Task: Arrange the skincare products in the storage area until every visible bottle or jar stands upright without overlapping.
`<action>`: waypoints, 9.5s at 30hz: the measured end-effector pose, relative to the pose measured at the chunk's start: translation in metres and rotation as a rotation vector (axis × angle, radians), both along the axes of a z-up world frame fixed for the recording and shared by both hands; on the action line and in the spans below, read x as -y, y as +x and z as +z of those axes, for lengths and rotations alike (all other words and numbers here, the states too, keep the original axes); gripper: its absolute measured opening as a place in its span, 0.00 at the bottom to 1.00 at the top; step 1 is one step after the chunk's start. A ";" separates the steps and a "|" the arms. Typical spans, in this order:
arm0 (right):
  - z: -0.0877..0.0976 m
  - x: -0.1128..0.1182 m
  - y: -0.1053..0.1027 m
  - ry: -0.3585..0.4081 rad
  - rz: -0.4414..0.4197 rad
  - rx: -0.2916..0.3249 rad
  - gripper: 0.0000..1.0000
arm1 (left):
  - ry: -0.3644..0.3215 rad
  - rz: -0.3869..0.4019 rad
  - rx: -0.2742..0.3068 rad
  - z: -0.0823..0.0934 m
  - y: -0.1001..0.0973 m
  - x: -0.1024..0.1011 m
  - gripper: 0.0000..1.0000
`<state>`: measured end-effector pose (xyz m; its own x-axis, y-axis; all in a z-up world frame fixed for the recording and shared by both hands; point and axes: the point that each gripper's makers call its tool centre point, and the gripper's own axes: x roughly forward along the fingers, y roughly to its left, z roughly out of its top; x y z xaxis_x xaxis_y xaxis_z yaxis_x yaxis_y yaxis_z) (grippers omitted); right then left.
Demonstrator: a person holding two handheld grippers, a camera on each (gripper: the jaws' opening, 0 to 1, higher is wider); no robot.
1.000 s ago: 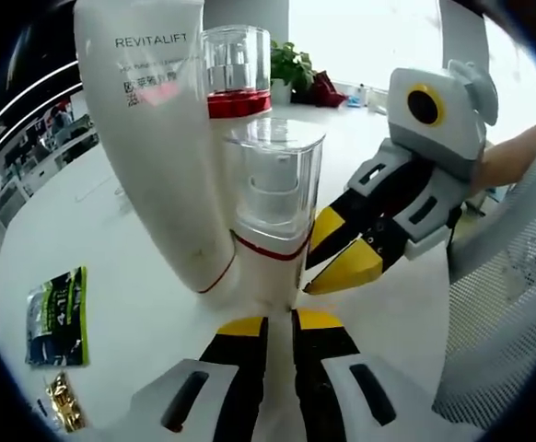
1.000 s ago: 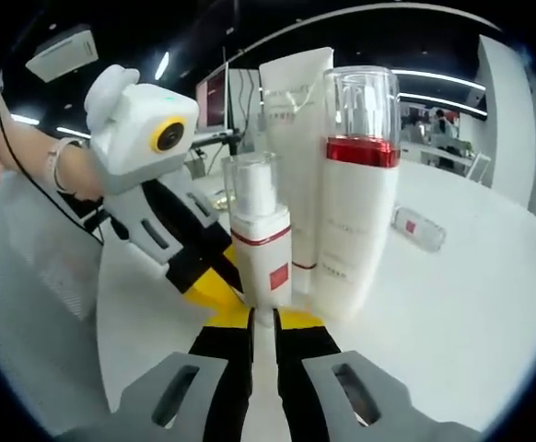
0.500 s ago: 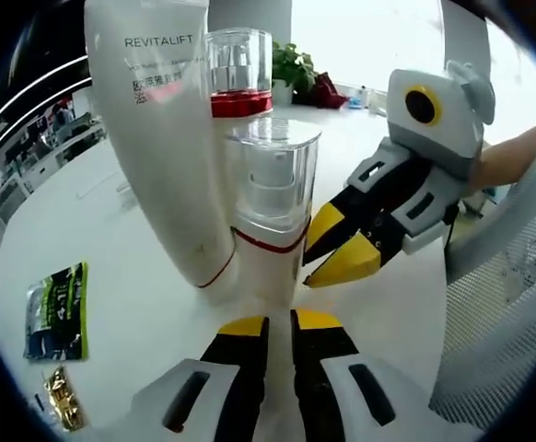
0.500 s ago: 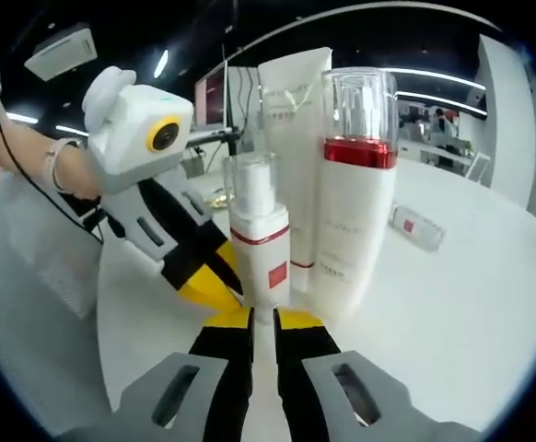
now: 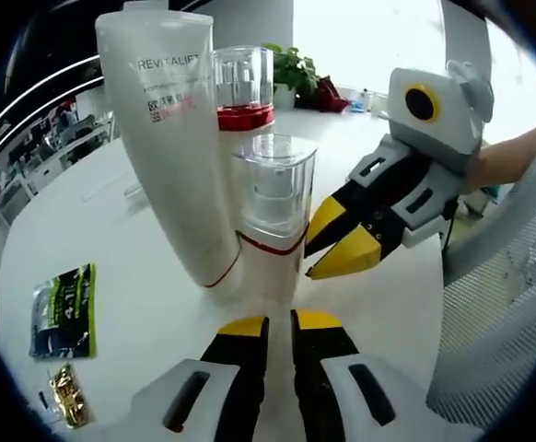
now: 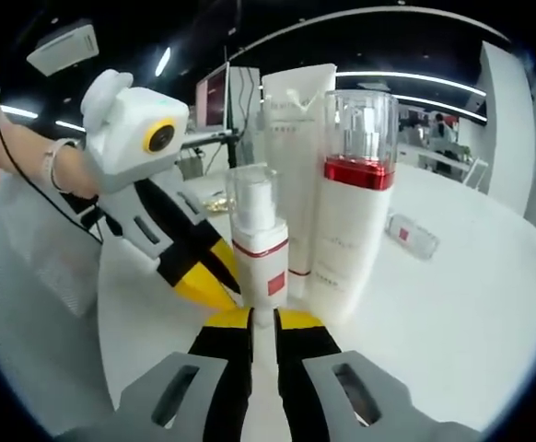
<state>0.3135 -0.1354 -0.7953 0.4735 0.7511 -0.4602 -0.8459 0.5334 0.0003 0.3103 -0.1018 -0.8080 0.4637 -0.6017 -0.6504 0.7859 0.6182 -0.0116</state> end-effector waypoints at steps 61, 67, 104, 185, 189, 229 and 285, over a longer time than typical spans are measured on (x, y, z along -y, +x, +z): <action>0.107 0.021 -0.066 -0.034 -0.148 0.015 0.78 | -0.157 0.270 0.211 0.129 -0.062 -0.096 0.72; 0.103 0.023 -0.068 -0.027 -0.170 0.005 0.88 | -0.168 0.298 0.197 0.121 -0.065 -0.096 0.85; 0.091 0.015 -0.066 -0.033 -0.135 -0.027 1.00 | -0.142 0.313 0.101 0.096 -0.069 -0.095 0.99; -0.019 0.002 0.224 -0.471 0.034 -0.181 0.60 | -0.117 0.369 0.074 0.085 -0.064 -0.115 0.97; -0.030 0.004 0.222 -0.486 0.040 -0.220 0.57 | -0.110 0.371 0.067 0.083 -0.064 -0.116 0.97; -0.002 0.006 0.193 -0.363 0.002 -0.219 0.20 | -0.081 0.351 0.097 0.086 -0.065 -0.114 0.96; 0.189 0.070 0.009 0.354 -0.075 -0.133 0.20 | -0.210 0.306 0.073 0.102 -0.067 -0.087 0.92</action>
